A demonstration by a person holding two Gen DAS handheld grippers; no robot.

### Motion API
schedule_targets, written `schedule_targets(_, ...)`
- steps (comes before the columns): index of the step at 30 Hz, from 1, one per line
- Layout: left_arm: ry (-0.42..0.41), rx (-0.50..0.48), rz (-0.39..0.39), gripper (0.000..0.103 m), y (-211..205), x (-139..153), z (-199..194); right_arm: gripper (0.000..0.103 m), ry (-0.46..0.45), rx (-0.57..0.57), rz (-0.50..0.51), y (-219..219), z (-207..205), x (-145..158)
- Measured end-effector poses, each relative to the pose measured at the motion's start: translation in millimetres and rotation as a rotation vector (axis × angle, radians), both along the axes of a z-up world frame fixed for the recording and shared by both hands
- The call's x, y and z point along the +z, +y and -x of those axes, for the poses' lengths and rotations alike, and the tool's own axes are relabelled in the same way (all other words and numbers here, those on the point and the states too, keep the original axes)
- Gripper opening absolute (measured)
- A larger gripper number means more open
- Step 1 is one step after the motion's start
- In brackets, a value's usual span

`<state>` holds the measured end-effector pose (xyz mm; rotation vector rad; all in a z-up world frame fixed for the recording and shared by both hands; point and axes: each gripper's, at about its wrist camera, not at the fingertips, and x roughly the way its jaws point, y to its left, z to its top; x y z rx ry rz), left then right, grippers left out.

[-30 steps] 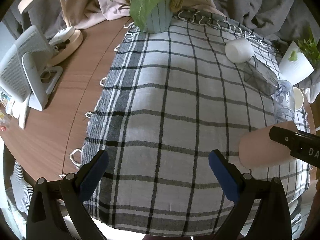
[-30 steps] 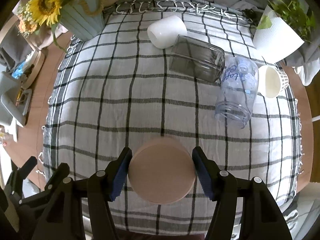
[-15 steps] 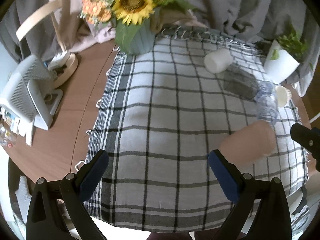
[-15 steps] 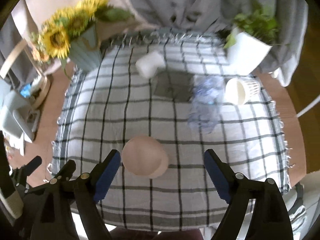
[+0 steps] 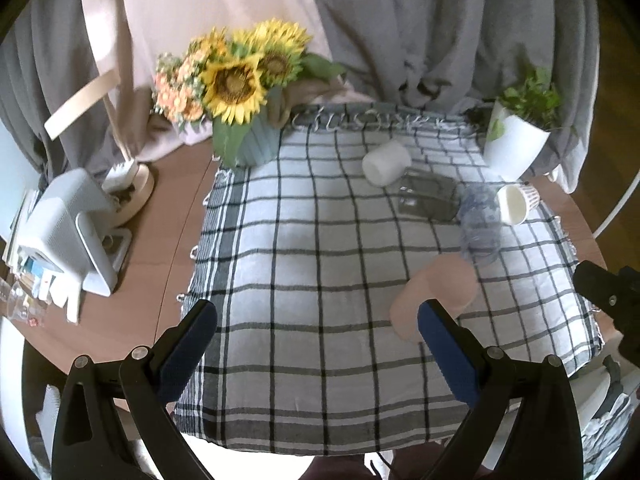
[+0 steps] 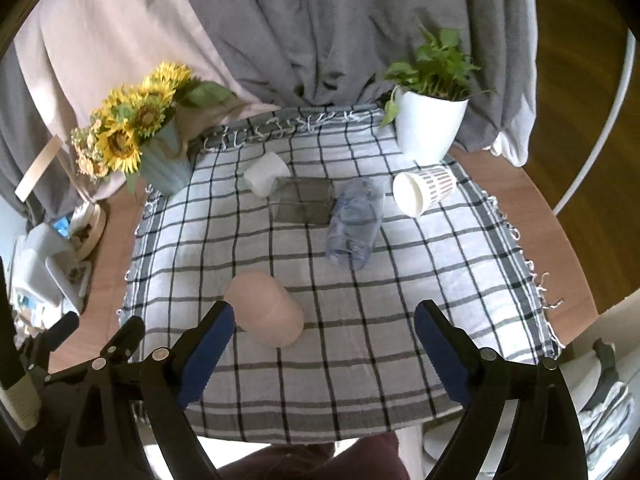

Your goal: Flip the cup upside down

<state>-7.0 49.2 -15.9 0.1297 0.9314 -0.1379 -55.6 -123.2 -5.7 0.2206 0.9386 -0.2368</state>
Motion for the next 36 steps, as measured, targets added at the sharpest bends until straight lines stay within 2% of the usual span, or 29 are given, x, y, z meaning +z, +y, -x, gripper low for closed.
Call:
schedule_targets(6, -0.047, -0.032, -0.016, 0.102, -10, 9, 12, 0.096, -0.045, -0.012, 0.047, -3, 16, 12)
schedule_targets(11, -0.068, -0.015, -0.015, 0.102, -11, 13, 18, 0.098, -0.077, -0.016, 0.068, -5, 29, 19)
schedule_targets(18, -0.102, 0.038, 0.004, 0.103, -8, 21, 25, 0.098, -0.066, 0.014, 0.027, -9, 34, 17)
schedule_targets(36, -0.102, 0.056, -0.008, 0.103, -15, 25, 34, 0.098, -0.068, 0.032, 0.015, -14, 37, 17)
